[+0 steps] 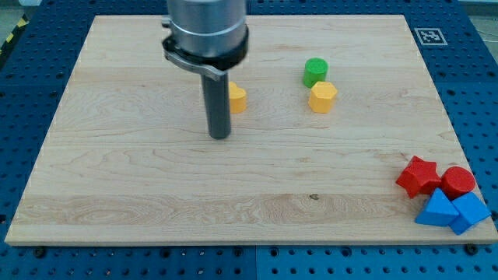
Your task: Move the yellow heart to the right
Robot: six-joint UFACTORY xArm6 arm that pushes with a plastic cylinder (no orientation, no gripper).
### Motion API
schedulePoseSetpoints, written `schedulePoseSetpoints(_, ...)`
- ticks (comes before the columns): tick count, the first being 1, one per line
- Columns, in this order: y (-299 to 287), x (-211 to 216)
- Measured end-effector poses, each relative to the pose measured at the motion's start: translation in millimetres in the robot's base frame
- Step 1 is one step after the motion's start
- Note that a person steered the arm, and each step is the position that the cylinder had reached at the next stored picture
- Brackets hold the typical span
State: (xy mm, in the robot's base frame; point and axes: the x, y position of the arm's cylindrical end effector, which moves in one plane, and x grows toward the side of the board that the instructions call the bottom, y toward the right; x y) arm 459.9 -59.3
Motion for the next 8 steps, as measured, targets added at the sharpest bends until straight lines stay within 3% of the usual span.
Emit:
schedulePoseSetpoints(3, -26.5, -32.6)
schedulePoseSetpoints(8, 14.1, -59.0)
